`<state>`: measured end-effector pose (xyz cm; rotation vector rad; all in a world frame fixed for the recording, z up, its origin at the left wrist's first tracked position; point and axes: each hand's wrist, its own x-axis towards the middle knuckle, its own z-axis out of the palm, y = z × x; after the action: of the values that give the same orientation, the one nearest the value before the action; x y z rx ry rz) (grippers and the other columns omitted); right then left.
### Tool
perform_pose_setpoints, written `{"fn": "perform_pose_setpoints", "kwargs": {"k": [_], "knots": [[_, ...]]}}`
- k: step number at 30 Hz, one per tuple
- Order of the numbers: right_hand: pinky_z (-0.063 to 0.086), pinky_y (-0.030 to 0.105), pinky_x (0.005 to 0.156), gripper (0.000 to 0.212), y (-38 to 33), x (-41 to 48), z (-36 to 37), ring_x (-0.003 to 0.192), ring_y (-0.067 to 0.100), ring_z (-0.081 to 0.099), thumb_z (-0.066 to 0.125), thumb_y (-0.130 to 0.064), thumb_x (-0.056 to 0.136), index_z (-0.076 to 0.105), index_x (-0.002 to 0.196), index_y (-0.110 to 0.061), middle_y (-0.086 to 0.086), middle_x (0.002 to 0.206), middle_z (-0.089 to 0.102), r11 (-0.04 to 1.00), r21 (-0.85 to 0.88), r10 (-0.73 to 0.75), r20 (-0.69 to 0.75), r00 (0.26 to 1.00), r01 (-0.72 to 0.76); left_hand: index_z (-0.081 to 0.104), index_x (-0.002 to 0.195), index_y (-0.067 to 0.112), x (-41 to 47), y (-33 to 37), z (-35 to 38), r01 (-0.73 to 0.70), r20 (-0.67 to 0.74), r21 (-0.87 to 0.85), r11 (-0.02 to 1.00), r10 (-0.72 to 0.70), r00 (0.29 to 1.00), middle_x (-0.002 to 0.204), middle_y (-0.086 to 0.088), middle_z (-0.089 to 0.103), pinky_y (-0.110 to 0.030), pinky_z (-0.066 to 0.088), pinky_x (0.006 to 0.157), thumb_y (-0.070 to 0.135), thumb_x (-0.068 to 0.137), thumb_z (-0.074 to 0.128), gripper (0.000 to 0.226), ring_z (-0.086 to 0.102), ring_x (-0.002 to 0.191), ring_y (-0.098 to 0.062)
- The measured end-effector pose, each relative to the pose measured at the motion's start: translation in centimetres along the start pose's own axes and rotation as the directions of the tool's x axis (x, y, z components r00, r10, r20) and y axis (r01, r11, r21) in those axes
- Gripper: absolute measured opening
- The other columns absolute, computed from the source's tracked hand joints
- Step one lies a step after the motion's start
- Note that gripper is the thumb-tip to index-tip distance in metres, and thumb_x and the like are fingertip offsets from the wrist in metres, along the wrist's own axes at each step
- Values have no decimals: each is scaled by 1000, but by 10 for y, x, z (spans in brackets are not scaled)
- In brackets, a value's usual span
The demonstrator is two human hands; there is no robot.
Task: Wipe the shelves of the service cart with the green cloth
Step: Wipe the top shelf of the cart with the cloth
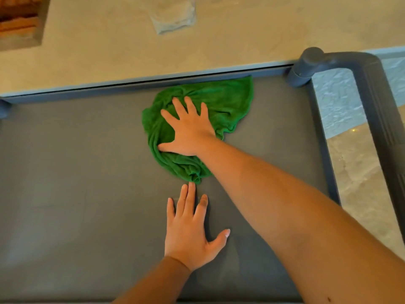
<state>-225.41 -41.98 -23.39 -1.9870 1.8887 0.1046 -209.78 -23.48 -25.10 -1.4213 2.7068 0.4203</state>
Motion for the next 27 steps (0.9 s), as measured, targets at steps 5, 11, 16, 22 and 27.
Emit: {"fn": "perform_pose_setpoints", "kwargs": {"k": [5, 11, 16, 22, 27], "knots": [[2, 60, 120, 113, 40, -11, -5, 154, 24, -8, 35, -94, 74, 0, 160, -30, -3, 168, -8, 1000, -12, -8, -27, 1000, 7, 58, 135, 14, 1, 4, 0, 13, 12, 2, 1000, -13, 1000, 159, -17, 32, -64, 23, 113, 76, 81, 48, 82, 21, 150, -33], [3, 64, 119, 116, 91, -46, -15, 154, 25, -10, 37, -98, 67, 0, 159, -37, -7, 168, -11, 967, 73, 244, -7, 970, -243, 57, 136, 16, 1, 5, 0, 24, 1, -3, 1000, -24, 1000, 161, -15, 28, -63, 23, 115, 77, 85, 42, 81, 19, 151, -31], [6, 65, 118, 121, 146, -91, -24, 154, 30, -7, 38, -100, 64, 2, 159, -33, -3, 168, -10, 849, 160, 507, 22, 862, -503, 53, 141, 18, 2, 6, -4, 35, 35, -35, 999, -34, 999, 164, -12, 20, -60, 15, 119, 78, 86, 36, 83, 9, 154, -28], [4, 64, 118, 118, 124, -137, 0, 152, 33, -17, 40, -94, 71, -10, 159, -32, 2, 165, -22, 783, 150, 597, 93, 797, -604, 44, 147, 19, 3, 6, -10, 55, 80, -99, 994, -47, 996, 167, -9, 7, -55, 1, 121, 81, 84, 28, 90, -4, 154, -23], [3, 68, 116, 120, 65, -203, 35, 150, 34, -24, 46, -90, 72, -17, 156, -33, 3, 162, -31, 763, 129, 615, 156, 773, -634, 48, 141, 16, 1, 5, -9, 49, 48, -176, 983, -41, 998, 167, -11, 10, -59, 4, 121, 82, 82, 29, 91, -1, 154, -25]]}}
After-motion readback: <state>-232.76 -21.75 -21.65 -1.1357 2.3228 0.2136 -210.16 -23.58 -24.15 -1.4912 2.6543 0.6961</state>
